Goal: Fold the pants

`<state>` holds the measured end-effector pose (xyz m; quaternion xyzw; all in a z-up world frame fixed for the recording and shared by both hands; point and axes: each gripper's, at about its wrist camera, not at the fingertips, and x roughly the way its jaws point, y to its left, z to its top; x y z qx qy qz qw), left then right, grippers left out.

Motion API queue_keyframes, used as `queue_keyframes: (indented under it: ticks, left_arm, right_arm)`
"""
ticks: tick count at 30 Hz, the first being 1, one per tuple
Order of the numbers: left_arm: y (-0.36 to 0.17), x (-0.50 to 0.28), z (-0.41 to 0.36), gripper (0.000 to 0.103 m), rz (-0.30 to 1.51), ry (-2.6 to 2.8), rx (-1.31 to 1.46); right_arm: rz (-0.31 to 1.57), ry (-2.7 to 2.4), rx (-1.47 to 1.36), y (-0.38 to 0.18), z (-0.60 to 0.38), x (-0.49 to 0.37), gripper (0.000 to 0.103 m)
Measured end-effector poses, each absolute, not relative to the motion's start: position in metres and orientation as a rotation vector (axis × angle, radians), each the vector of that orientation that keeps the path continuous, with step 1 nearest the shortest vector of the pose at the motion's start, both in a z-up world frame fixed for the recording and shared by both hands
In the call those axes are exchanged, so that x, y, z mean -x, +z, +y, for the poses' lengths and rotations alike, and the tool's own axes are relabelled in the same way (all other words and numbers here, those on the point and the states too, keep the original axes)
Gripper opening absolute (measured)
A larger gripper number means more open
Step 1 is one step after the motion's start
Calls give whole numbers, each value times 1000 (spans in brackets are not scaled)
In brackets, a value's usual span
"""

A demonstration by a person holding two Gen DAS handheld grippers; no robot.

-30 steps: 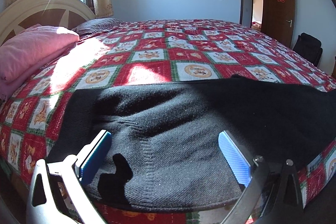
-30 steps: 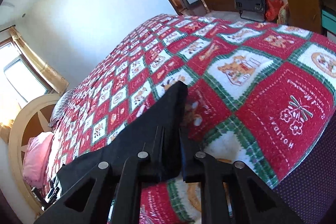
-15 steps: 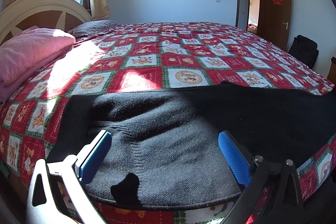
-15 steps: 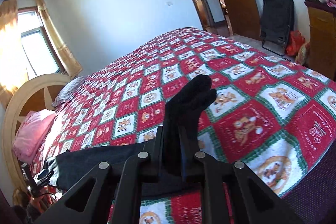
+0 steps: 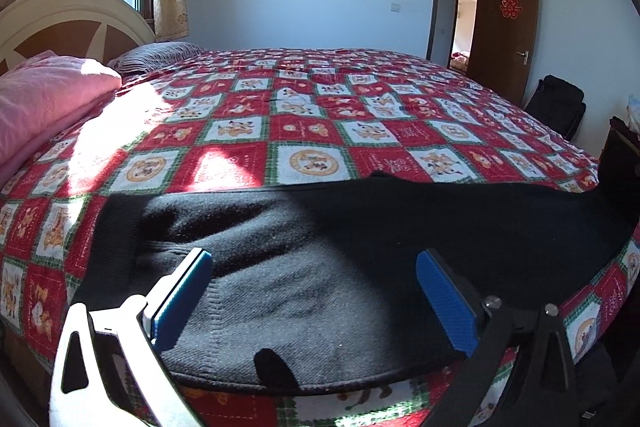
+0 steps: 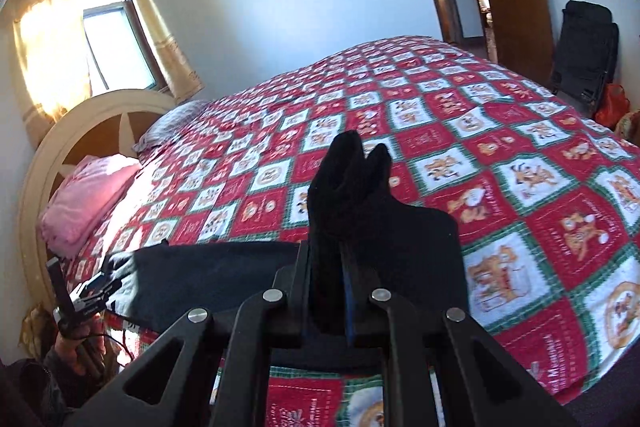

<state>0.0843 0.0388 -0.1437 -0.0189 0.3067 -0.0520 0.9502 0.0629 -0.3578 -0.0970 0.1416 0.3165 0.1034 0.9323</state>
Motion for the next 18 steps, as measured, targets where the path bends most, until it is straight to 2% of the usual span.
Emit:
queue_keyframes:
  ticks: [18]
  left_arm:
    - [-136, -74, -5, 103, 633, -216, -7]
  right_arm:
    - [795, 336, -144, -156, -250, -99, 13]
